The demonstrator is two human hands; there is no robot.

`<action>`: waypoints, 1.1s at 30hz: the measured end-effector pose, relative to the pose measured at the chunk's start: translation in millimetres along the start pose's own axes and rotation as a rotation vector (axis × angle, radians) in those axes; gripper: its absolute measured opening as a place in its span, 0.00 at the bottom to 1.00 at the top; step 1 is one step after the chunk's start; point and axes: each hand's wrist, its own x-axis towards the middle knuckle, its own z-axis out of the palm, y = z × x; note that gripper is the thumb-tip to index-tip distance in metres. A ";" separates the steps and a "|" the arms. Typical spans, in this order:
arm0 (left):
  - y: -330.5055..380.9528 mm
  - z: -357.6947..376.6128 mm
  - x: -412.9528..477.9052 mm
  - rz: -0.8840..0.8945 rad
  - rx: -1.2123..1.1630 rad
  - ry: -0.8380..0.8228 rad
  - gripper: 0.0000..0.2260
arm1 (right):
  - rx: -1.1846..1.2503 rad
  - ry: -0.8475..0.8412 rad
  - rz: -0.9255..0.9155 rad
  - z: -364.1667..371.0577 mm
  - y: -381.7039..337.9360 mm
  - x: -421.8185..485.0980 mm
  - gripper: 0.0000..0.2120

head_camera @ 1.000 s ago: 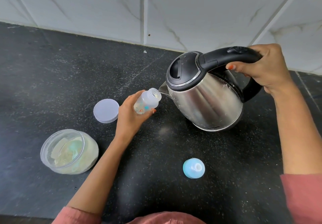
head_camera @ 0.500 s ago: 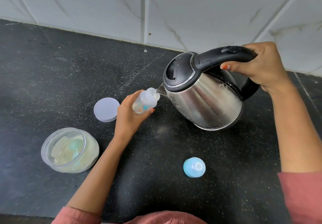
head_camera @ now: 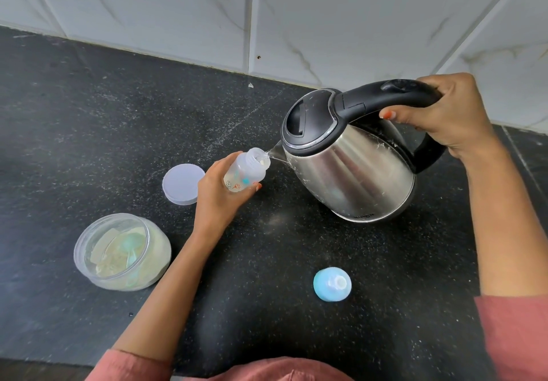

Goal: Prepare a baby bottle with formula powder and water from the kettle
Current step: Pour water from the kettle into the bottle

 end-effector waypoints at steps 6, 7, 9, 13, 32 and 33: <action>-0.1 0.6 1.5 0.000 0.012 0.015 0.26 | -0.017 -0.020 -0.001 -0.9 3.3 -2.4 0.22; -0.2 1.0 1.8 0.002 0.014 0.016 0.26 | -0.017 -0.020 -0.001 -0.4 2.9 -2.5 0.21; -0.4 2.0 2.6 0.004 0.019 0.014 0.26 | -0.012 -0.022 0.000 0.1 2.7 -1.8 0.21; -0.3 2.6 3.4 0.001 0.024 0.015 0.26 | -0.016 -0.024 -0.007 0.4 1.7 -0.7 0.21; -1.1 6.6 6.0 -0.005 0.034 0.027 0.27 | 0.056 -0.059 0.007 1.7 -7.9 -2.7 0.07; -1.3 6.8 6.1 -0.004 0.033 0.028 0.26 | 0.050 -0.059 -0.001 2.1 -8.7 -3.0 0.09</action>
